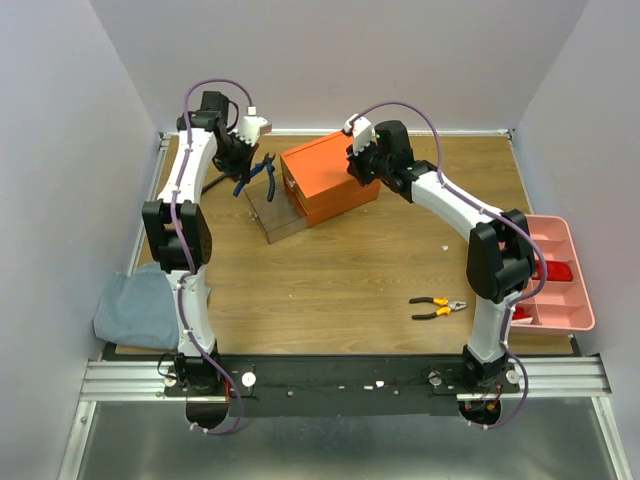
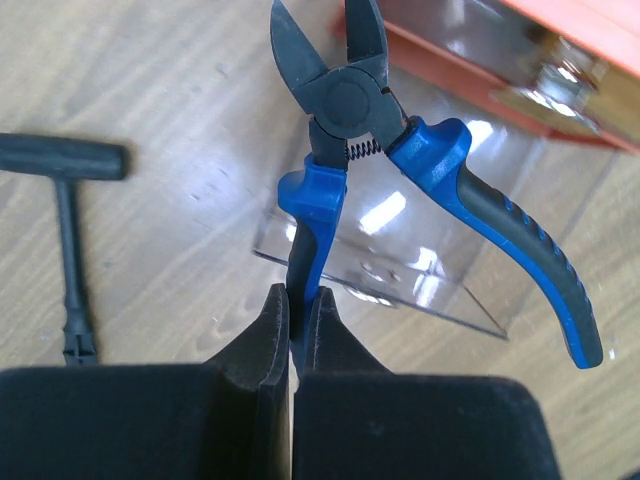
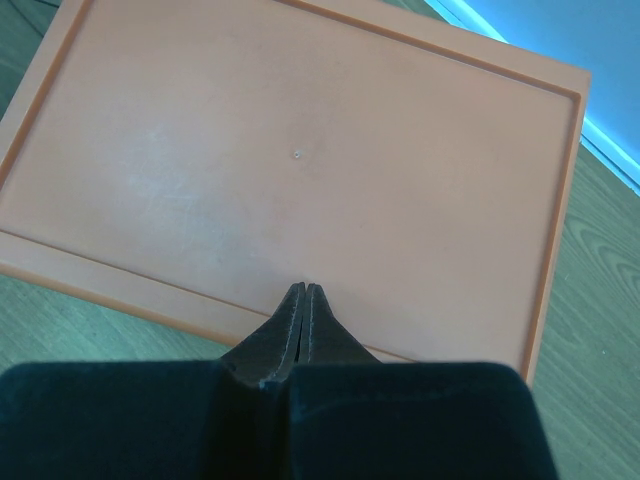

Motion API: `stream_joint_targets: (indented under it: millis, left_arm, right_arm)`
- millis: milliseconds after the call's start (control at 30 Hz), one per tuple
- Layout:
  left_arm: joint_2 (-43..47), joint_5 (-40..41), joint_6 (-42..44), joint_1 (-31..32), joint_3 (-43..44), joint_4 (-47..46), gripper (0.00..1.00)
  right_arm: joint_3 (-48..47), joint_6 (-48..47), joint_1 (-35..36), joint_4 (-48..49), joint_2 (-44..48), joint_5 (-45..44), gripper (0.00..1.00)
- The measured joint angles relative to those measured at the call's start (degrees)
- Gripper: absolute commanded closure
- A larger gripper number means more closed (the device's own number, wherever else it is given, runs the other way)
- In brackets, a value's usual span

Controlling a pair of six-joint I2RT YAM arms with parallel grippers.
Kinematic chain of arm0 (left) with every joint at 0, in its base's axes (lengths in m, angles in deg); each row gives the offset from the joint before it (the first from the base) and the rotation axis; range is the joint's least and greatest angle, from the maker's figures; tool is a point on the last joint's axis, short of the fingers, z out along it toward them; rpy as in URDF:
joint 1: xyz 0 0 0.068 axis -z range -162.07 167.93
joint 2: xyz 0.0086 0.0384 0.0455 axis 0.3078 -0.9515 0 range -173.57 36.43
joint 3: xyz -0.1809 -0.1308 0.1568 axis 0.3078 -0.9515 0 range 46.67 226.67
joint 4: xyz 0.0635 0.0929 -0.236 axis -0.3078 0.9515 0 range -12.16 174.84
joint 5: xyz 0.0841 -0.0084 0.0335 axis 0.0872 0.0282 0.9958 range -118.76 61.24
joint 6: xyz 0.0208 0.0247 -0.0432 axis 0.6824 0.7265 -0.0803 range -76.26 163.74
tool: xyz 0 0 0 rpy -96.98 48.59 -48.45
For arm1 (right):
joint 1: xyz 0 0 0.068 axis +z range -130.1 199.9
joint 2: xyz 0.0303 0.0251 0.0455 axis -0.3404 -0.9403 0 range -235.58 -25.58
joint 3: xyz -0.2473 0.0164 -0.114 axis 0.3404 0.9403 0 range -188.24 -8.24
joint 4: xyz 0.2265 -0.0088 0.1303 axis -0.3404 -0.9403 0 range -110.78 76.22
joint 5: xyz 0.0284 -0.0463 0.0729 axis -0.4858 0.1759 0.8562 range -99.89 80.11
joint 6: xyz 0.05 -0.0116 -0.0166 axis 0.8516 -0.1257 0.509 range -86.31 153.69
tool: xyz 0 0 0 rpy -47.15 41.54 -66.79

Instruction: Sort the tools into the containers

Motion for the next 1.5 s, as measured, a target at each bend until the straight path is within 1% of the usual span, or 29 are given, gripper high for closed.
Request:
stream_joint_targets:
  millis: [233,567,933,1233,1333,1367,1400,1500]
  left_arm:
    - [0.0,2.6,3.0,3.1,-0.7,5.5,1.0]
    - [-0.1,4.8,3.0,3.6,-2.3,7.3,0.99]
    - [-2.2,4.5,-1.5,3.5,-2.9,7.2,0.95]
    - [-4.2,1.2,-6.3,3.5,-2.9,6.1,0.94]
    - [-4.4,1.2,-7.2,3.5,-2.9,6.0,0.91]
    - [-4.5,1.2,-7.4,3.5,-2.9,6.0,0.86]
    - [-4.6,1.2,-7.7,3.5,-2.8,5.9,0.83]
    - [-4.7,1.6,-8.8,3.5,-2.5,5.5,0.76]
  right_arm:
    - [0.0,0.0,0.0,0.0,0.0,0.0,0.99]
    - [0.0,0.0,0.0,0.0,0.0,0.0,0.99]
    - [0.0,0.0,0.0,0.0,0.0,0.0,0.99]
    - [0.1,0.0,0.0,0.2,0.0,0.0,0.99]
    - [0.5,-0.1,0.0,0.5,0.2,0.0,0.99]
    - [0.5,-0.2,0.0,0.6,0.2,0.0,0.99]
    - [0.6,-0.2,0.0,0.7,0.2,0.0,0.99]
    - [0.6,-0.3,0.0,0.8,0.2,0.0,0.99]
